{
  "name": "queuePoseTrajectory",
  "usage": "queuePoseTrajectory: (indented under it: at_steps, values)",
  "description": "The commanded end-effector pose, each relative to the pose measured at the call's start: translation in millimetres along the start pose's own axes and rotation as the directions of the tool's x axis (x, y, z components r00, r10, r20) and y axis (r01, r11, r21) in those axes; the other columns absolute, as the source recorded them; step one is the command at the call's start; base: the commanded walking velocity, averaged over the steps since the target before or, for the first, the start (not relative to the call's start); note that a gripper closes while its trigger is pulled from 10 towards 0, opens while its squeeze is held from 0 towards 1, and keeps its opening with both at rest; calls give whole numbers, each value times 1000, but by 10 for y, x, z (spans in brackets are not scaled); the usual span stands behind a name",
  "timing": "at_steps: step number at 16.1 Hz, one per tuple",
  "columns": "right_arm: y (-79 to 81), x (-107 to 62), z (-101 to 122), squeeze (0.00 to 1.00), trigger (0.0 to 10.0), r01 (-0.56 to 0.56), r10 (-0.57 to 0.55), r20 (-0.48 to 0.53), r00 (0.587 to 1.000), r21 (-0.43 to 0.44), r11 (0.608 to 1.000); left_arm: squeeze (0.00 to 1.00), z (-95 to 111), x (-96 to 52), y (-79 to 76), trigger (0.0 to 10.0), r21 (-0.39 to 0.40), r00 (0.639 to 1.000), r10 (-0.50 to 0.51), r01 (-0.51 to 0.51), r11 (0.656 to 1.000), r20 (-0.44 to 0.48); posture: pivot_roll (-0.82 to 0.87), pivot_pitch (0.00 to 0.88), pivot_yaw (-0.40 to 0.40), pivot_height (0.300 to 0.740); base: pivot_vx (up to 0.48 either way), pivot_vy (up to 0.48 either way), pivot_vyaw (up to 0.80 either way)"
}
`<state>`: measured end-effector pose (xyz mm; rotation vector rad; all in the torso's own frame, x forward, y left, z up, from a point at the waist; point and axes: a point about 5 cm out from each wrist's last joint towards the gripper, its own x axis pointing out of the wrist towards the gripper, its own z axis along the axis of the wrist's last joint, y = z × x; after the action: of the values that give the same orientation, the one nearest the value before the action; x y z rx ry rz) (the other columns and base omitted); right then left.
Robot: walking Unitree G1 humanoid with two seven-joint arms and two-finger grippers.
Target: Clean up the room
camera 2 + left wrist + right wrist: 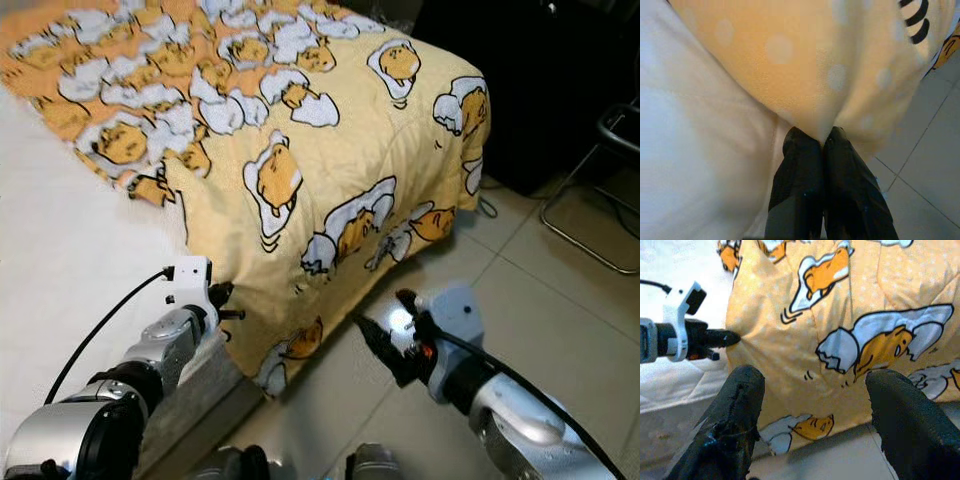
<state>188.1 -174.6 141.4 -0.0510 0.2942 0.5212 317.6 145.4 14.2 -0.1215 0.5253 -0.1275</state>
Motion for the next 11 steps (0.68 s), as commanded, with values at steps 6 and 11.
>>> queuePoseTrajectory:
  at_steps: [6, 11]
  values:
    - [-34, 225, 1, 0, 10000, 3, -2, 57, 998, -13, 1000, 0, -442, -132, -66, 0, 133, 995, -69, 78, 988, -72, -232, 0, 154, 740, 0, 0, 0]
    - [-76, 308, 0, 0, 10000, 2, 0, 72, 997, -30, 1000, 0, -639, -174, -370, 2863, 175, 967, -217, 239, 955, -132, -222, 0, 147, 740, 0, 0, 0]
